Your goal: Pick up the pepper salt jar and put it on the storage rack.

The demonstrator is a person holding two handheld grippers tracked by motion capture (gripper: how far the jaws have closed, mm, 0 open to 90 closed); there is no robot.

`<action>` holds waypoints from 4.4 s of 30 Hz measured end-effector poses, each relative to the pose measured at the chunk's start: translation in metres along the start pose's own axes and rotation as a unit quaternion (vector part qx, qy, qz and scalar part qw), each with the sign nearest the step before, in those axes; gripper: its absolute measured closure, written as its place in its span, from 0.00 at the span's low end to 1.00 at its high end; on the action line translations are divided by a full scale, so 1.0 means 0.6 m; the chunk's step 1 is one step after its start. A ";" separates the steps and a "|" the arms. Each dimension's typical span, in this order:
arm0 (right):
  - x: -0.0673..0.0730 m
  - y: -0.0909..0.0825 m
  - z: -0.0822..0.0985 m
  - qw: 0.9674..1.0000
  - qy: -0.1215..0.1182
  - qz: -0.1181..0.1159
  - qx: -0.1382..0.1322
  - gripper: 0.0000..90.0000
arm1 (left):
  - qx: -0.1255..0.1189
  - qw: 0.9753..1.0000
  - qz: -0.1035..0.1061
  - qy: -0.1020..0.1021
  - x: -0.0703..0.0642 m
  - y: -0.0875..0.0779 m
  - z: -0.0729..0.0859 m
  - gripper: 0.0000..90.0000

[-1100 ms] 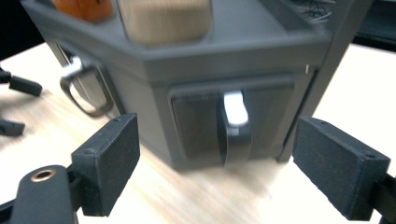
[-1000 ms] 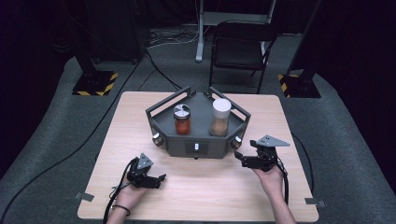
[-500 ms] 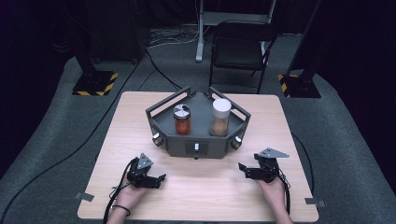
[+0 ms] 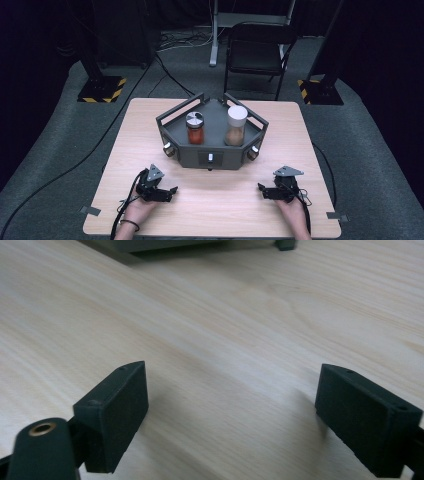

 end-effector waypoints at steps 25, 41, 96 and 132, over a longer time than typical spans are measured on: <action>0.003 0.004 -0.003 1.000 -0.003 -0.006 0.006 0.09 | 0.000 1.000 0.001 0.000 0.000 0.000 0.000 0.10; 0.003 0.004 -0.003 1.000 -0.003 -0.006 0.007 0.08 | -0.001 1.000 0.001 0.001 0.001 0.001 0.000 0.10; 0.003 0.006 -0.004 1.000 -0.004 -0.008 0.009 0.06 | -0.001 1.000 0.002 0.001 0.001 0.001 0.000 0.10; 0.003 0.006 -0.005 1.000 -0.004 -0.009 0.010 0.06 | -0.001 1.000 0.002 0.001 0.001 0.001 0.000 0.10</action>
Point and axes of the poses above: each handheld gripper's, and its own axes: y roughly forward along the jaws, z roughly out of its underside, x roughly to its left, the point moved 10 cm from there along y, roughly forward along the jaws, and after that the axes turned 12 degrees about -z, right-handed, at the moved point
